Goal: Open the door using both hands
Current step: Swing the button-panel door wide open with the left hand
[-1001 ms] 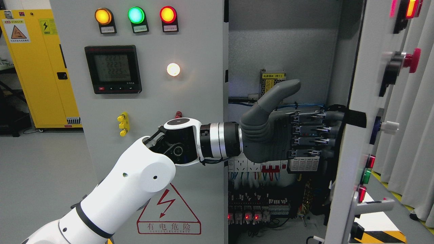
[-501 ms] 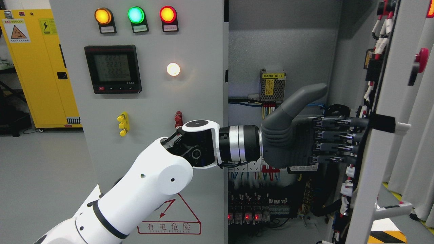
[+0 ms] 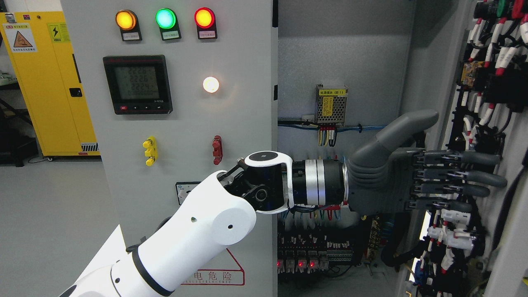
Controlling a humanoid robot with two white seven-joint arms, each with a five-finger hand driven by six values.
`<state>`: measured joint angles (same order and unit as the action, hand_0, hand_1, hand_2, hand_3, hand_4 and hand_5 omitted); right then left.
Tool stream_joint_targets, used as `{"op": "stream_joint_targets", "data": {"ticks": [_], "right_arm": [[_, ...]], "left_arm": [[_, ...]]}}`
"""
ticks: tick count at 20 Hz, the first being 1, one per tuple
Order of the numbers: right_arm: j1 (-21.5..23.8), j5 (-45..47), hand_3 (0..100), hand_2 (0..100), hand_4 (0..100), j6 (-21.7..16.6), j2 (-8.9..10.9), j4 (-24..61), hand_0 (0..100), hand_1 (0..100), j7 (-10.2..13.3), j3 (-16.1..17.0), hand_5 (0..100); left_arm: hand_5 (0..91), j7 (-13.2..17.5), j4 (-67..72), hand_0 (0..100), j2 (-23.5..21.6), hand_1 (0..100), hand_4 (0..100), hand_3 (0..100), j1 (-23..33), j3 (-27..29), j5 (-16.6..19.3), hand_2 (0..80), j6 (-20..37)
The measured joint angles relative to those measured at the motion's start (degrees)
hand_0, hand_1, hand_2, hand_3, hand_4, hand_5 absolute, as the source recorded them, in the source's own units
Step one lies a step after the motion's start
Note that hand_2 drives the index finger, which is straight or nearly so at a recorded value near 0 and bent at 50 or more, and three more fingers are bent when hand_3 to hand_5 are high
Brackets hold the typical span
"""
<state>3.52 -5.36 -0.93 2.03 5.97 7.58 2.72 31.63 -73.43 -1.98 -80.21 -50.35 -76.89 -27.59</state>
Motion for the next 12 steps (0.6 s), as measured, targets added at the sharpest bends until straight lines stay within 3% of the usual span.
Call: {"op": "stream_joint_targets", "data": {"ticks": [12], "right_arm": [[0.0,0.0,0,0,0,0.0,0.0,0.0,21,10,-0.33,0.0,0]], "left_arm": [[0.0,-4.06,-2.92,0,2.13,7,0,0,0.29,-0.42,0.02,0.0,1.19]]}}
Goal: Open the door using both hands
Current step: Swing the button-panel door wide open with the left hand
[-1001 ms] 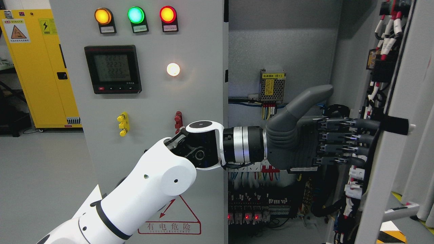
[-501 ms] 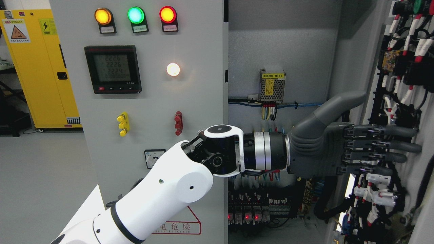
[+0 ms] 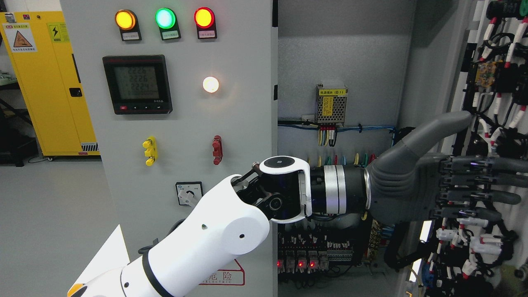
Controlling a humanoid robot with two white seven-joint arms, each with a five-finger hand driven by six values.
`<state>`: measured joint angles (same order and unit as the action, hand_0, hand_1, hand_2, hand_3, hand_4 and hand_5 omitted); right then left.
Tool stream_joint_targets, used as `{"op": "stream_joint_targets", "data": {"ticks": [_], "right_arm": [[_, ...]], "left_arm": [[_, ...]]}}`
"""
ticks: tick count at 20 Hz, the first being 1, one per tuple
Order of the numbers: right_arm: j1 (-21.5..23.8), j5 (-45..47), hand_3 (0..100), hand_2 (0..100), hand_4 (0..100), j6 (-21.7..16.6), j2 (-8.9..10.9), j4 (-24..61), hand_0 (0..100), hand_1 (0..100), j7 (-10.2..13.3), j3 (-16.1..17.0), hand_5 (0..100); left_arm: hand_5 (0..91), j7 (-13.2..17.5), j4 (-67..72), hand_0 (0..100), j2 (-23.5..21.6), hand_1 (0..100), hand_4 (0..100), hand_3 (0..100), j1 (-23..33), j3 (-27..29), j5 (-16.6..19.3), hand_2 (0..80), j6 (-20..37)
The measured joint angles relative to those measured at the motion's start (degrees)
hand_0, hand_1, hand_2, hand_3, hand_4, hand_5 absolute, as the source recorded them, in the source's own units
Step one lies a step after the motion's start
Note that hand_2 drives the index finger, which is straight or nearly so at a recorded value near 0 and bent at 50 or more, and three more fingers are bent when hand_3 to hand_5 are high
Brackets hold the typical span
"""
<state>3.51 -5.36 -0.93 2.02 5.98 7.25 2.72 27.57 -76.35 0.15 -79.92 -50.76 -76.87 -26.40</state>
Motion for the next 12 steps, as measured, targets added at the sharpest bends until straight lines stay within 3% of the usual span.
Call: {"op": "stream_joint_targets", "data": {"ticks": [12], "right_arm": [[0.0,0.0,0,0,0,0.0,0.0,0.0,21,10,0.33,0.0,0]], "left_arm": [[0.0,-1.53,0.36,0,2.95,7,0,0,-0.66,-0.82,0.34,0.0,2.21]]}}
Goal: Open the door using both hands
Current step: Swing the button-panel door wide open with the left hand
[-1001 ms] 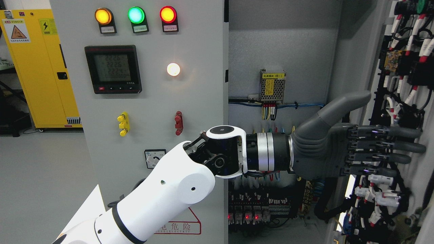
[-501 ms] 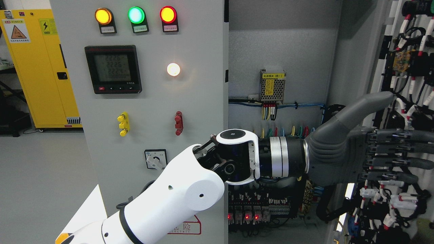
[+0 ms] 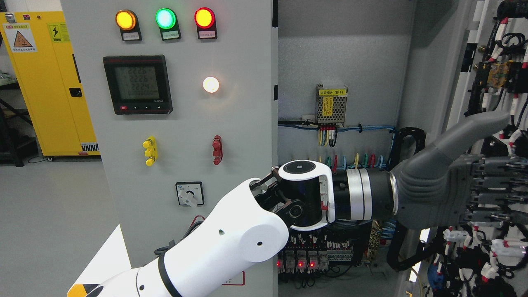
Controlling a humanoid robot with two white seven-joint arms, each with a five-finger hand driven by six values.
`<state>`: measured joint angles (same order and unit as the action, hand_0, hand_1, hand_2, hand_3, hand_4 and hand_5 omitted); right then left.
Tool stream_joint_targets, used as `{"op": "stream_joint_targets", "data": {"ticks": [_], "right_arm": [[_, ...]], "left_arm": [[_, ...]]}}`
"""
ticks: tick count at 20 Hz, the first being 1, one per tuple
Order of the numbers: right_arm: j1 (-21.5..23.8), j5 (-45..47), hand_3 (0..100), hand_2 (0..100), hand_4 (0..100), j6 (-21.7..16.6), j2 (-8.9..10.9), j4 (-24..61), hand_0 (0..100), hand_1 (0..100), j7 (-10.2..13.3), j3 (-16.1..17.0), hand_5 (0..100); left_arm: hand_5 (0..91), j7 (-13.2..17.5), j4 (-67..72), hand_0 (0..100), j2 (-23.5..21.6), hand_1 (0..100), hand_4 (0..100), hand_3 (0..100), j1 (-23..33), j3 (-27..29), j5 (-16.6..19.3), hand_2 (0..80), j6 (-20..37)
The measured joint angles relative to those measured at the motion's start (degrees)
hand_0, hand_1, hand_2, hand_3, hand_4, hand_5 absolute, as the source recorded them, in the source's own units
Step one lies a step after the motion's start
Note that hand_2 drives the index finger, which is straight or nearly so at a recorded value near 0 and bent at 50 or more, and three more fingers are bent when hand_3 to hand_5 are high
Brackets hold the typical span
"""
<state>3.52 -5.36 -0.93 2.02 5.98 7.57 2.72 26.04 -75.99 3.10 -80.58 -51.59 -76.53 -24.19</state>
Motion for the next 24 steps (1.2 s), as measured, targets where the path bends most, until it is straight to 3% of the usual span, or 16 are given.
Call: {"op": "stream_joint_targets", "data": {"ticks": [14,24], "right_arm": [[0.29,0.0,0,0,0,0.0,0.0,-0.06,21,10,0.02,0.0,0],[0.49,0.08,0,0,0,-0.09,-1.18,-0.1,21,10,0.23,0.03,0]], "left_arm": [[0.0,-0.16,3.73,0,3.69,8,0,0,-2.07,-1.53,0.28,0.0,1.34],[0.0,0.04,5.99,0,5.58,8,0,0,-2.92,-2.51,0.27,0.0,2.22]]}}
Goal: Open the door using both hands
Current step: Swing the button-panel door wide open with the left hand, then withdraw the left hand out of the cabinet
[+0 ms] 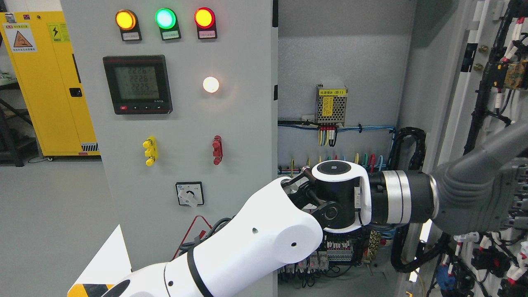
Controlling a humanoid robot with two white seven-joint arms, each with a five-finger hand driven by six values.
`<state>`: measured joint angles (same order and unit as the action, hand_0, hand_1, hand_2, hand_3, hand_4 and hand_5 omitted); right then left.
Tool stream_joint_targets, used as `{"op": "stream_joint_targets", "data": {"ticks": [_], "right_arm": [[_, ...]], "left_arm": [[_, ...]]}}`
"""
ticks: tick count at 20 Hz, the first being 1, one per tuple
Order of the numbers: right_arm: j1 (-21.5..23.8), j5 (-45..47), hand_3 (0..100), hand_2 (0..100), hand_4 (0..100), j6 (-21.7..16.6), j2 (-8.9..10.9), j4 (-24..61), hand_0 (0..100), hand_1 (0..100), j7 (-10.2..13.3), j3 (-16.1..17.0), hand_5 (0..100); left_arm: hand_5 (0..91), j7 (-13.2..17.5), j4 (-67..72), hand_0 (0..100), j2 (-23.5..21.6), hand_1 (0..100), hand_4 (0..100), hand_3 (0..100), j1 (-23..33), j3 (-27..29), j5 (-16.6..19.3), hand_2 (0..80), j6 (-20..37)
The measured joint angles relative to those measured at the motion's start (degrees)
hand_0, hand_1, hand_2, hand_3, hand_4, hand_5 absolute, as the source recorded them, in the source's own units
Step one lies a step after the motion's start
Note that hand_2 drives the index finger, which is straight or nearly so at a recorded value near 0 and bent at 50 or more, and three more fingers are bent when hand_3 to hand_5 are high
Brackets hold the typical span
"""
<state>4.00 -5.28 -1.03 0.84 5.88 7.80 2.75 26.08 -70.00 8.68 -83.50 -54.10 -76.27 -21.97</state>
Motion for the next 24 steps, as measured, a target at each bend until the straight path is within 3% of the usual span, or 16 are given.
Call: {"op": "stream_joint_targets", "data": {"ticks": [5,10,14,20,24], "right_arm": [[0.05,0.03,0,0,0,0.0,-0.3,0.0,21,10,-0.09,0.02,0],[0.08,0.05,0,0,0,0.0,-0.48,0.0,21,10,-0.16,0.03,0],[0.08,0.06,0,0,0,0.0,-0.05,0.01,21,10,-0.18,0.06,0],[0.05,0.08,0,0,0,0.0,-0.1,0.02,21,10,-0.23,0.16,0],[0.05,0.09,0,0,0,0.01,0.23,0.04,21,10,-0.25,0.25,0]], "left_arm": [[0.0,0.05,0.0,0,-0.41,9,0,0,-0.04,0.24,-0.19,0.0,-0.29],[0.0,0.2,-1.96,0,-2.61,9,0,0,1.12,1.84,-0.26,0.0,-3.74],[0.0,-1.45,-4.68,0,-4.94,9,0,0,3.92,4.66,-0.19,0.0,-8.05],[0.0,-6.55,-11.73,0,-10.78,12,0,0,13.96,9.47,0.05,0.0,-12.39],[0.0,-7.58,-17.3,0,-15.35,12,0,0,23.89,12.11,1.57,0.0,-12.85]]}}
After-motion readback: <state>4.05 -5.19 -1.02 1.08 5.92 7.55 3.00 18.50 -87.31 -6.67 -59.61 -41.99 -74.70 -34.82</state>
